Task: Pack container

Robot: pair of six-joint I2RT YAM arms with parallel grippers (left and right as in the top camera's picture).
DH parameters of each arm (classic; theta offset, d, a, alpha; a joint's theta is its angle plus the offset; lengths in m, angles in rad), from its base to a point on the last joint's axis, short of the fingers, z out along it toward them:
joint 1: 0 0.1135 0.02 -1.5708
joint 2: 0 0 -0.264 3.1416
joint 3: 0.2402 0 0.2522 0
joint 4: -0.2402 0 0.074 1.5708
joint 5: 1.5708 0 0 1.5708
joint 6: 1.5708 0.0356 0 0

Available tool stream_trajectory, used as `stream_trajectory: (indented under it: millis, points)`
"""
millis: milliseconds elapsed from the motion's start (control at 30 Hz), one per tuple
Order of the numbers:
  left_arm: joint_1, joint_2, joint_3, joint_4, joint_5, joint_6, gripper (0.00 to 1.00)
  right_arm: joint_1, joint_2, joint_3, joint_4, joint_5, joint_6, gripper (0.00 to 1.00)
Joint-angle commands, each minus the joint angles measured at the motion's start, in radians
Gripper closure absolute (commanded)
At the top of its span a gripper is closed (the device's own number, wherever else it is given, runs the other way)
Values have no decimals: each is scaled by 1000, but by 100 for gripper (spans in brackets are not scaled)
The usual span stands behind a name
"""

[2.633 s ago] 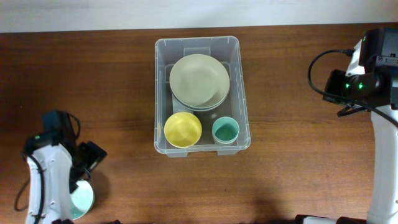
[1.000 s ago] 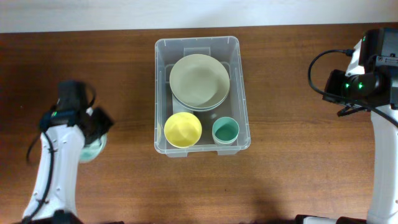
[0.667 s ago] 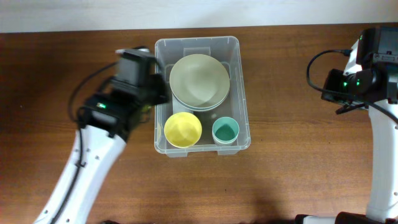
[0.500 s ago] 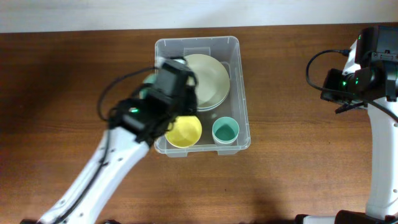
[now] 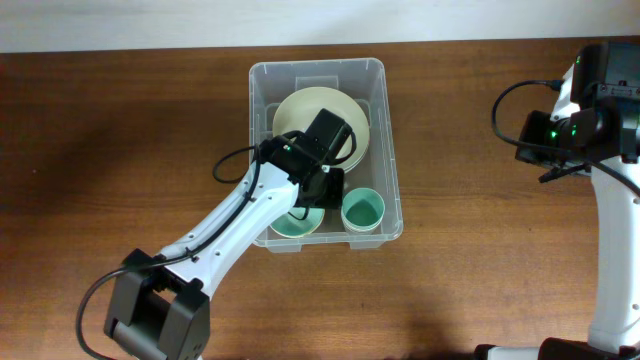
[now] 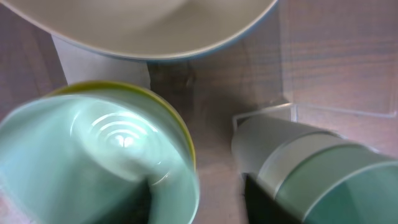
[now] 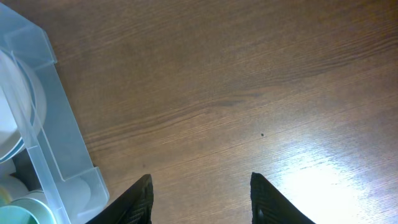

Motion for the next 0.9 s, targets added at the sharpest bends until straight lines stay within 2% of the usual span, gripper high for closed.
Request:
stream_trajectory:
  millis: [0, 100, 200, 367, 533, 567, 700, 733, 767, 833, 867]
  points:
    - [-1, -1, 8, -14, 22, 5, 36, -6, 6, -2, 0, 5, 9, 54]
    - [27, -16, 47, -67, 1, 5, 34, -6, 6, -2, 0, 5, 9, 54]
    - [82, -70, 110, -135, -103, 4, 33, -6, 6, -2, -2, 5, 9, 54]
    - [239, -224, 146, -139, -237, 27, 25, -3, 6, -2, 1, 16, 8, 55]
    - [482, -294, 146, -71, -157, 159, 23, 72, 6, -2, 109, 79, 8, 54]
    - [546, -286, 146, -49, -114, 204, 23, 102, 9, -2, 174, 88, 8, 52]
    - [652, -233, 146, 28, -50, 315, 23, 162, 41, -2, 333, 88, 8, 34]
    - [665, -216, 146, 48, -48, 341, 19, 171, 53, -2, 356, 88, 8, 31]
    - [678, -193, 146, 69, -49, 358, 1, 180, 74, -2, 384, 88, 6, 22]
    - [694, -151, 146, 91, -50, 372, 1, 189, 109, -2, 416, 88, 5, 1]
    - [703, -125, 146, 94, -48, 372, 1, 190, 136, -2, 429, 88, 5, 1]
